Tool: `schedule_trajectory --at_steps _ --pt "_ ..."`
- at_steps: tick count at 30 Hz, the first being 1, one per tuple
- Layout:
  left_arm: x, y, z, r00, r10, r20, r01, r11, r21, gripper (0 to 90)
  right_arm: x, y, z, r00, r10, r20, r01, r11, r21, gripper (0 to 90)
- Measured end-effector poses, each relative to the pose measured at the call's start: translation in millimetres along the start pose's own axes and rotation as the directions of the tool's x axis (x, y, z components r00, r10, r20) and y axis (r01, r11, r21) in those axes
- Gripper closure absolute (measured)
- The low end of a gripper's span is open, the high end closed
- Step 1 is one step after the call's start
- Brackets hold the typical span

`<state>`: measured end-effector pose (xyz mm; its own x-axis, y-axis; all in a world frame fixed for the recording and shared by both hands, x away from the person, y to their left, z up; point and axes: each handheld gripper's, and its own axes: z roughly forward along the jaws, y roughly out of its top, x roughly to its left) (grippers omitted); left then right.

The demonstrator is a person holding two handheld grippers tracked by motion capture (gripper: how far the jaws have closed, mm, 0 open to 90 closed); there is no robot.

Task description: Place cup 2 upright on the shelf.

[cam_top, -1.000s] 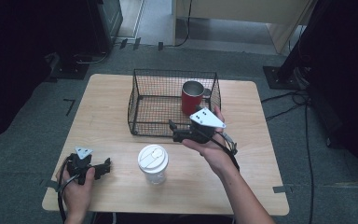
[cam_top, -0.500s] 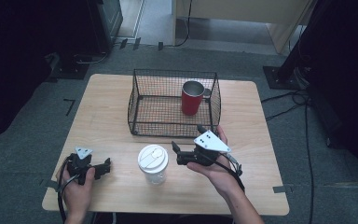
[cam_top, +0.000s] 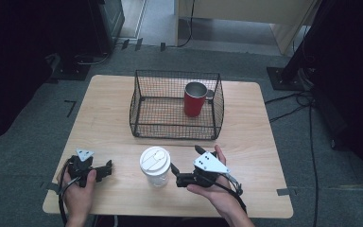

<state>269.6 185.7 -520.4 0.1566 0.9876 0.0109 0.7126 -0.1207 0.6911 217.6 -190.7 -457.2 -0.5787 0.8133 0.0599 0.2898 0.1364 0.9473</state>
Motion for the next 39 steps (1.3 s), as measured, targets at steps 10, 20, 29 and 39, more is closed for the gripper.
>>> schedule_trajectory --at_steps 10,20,29,39 --pt "0.0 0.0 0.0 1.0 0.001 0.0 -0.001 1.0 0.001 0.0 13.0 -13.7 -3.5 0.9995 -0.009 -0.031 0.009 1.0 0.014 0.0" --pt "0.0 0.0 0.0 1.0 0.001 0.0 -0.001 1.0 0.0 0.0 25.4 -17.7 -5.8 0.9975 -0.007 -0.071 0.008 1.0 0.021 0.0" --pt "0.0 0.0 0.0 1.0 0.0 0.0 0.0 1.0 -0.001 0.0 38.5 -18.3 2.3 0.9927 -0.018 -0.12 0.022 0.999 0.028 0.0" --pt "0.0 0.0 -0.1 1.0 0.0 0.0 0.0 1.0 0.0 0.0 50.1 -13.4 16.1 0.9889 -0.032 -0.145 0.036 0.999 0.022 3.3"
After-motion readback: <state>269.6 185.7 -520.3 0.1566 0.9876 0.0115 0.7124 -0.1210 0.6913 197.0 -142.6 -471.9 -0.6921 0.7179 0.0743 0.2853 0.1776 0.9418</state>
